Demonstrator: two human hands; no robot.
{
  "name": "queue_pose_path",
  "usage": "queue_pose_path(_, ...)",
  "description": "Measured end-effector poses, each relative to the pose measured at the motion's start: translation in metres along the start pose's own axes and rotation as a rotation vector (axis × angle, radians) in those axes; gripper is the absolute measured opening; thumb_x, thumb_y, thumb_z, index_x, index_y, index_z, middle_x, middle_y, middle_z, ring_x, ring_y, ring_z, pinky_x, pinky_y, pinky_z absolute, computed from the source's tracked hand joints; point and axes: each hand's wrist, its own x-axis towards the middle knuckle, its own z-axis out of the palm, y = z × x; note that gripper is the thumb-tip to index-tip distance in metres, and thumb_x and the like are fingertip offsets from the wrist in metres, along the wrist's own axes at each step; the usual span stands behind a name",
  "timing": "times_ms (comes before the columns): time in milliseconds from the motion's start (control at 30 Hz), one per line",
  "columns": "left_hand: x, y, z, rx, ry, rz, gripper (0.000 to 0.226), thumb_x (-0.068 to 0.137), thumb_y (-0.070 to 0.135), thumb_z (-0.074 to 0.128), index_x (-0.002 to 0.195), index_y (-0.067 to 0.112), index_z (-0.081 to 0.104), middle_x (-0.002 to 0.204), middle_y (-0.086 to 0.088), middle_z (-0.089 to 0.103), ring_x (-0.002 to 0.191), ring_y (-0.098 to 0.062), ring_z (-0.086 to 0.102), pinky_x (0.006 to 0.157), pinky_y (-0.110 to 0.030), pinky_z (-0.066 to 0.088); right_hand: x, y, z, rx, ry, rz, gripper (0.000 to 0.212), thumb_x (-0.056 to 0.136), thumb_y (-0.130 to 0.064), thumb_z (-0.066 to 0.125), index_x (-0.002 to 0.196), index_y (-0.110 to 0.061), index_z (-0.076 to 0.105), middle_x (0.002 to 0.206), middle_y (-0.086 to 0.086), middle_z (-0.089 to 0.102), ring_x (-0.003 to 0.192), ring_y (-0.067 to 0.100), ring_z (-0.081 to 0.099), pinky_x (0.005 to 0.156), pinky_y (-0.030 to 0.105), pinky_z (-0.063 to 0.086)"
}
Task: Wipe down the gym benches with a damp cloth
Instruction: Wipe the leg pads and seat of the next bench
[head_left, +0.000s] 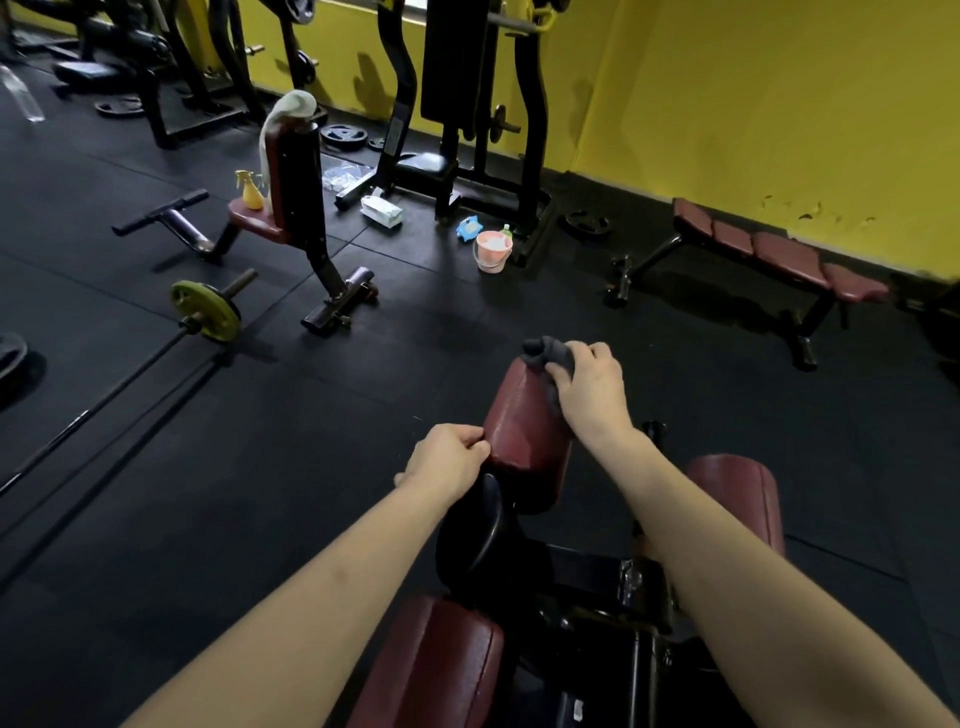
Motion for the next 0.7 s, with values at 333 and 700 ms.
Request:
queue_pose_path(333, 0.019, -0.012, 0.008, -0.118, -0.087, 0.023, 0.032, 0.079, 0.054, 0.073, 0.109, 0.043, 0.075, 0.097, 0.011, 0.078, 0.097, -0.015, 0.073, 0.099, -0.041, 0.056, -0.074, 0.006, -0.005, 0.064, -0.106, -0.283, 0.034, 0.099, -0.028, 0.07, 0.129, -0.015, 0.065, 0.118, 0.007, 0.056, 0.107, 0.028, 0.05, 0.098, 0.036, 0.042)
queue_pose_path(700, -0.005, -0.008, 0.005, 0.012, -0.03, 0.035, 0.068, 0.065, 0.087, 0.049, 0.122, 0.054, 0.066, 0.11, 0.021, 0.073, 0.112, -0.014, 0.066, 0.106, -0.046, 0.047, -0.063, 0.001, -0.003, 0.121, -0.052, -0.127, 0.037, 0.1, -0.027, 0.068, 0.134, -0.016, 0.062, 0.124, 0.004, 0.053, 0.116, 0.028, 0.05, 0.102, 0.036, 0.041)
